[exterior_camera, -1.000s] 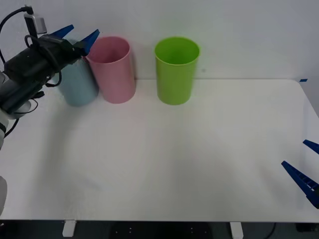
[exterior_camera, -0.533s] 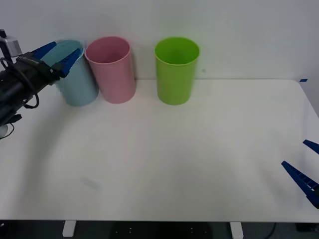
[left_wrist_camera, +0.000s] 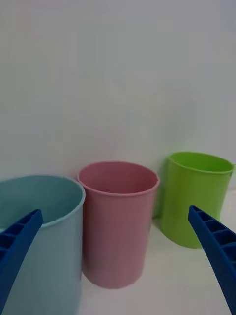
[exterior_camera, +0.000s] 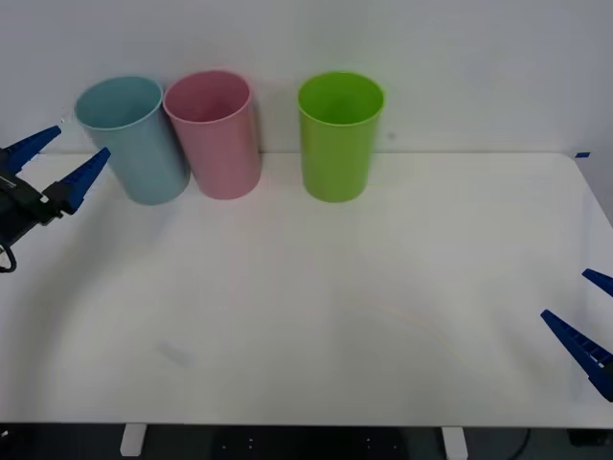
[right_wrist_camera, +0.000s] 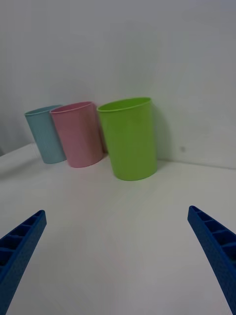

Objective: Grasp the object on the table and drop it into the matching bin: aluminum can to the light blue bin, PET bottle to the pink bin.

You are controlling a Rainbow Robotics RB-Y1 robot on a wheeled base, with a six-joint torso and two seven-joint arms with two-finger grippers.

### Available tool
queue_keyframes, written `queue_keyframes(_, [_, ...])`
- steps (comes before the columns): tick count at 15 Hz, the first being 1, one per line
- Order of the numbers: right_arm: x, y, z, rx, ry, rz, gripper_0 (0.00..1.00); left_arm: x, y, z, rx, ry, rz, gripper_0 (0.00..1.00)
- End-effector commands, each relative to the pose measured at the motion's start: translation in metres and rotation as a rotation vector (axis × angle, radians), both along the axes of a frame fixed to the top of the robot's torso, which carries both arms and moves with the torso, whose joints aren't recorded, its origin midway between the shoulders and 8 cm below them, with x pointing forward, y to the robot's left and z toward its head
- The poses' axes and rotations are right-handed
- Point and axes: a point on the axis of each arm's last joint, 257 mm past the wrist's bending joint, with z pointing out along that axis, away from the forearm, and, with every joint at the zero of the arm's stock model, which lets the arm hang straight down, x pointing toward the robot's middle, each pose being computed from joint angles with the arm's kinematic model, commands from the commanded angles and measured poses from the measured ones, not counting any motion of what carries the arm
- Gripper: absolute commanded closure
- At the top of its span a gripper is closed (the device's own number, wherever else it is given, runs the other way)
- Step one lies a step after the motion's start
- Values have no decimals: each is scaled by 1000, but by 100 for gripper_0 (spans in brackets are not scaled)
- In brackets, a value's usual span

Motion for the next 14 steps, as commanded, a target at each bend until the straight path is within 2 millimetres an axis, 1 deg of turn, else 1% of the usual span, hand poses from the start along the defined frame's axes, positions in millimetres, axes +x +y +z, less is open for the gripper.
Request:
queue_keyframes(1, [0,0,0,0,0,0,0,-26,12,-16,28,12,-4,0])
queue_keyframes(4, [0,0,0,0,0,0,0,-54,21,-30,70,24,-1,0])
queue_keyframes(5, [0,0,0,0,0,0,0,-68,24,-38,85,33,-16,0])
queue_keyframes(9, [0,0,0,0,0,0,0,-108,40,-57,134,65,-20,0])
queue_keyframes(12, [0,0,0,0,0,0,0,-133,60,-67,174,89,22,0])
queue_keyframes(14, [0,0,0,0,0,0,0,-145,70,-75,178,111,39,0])
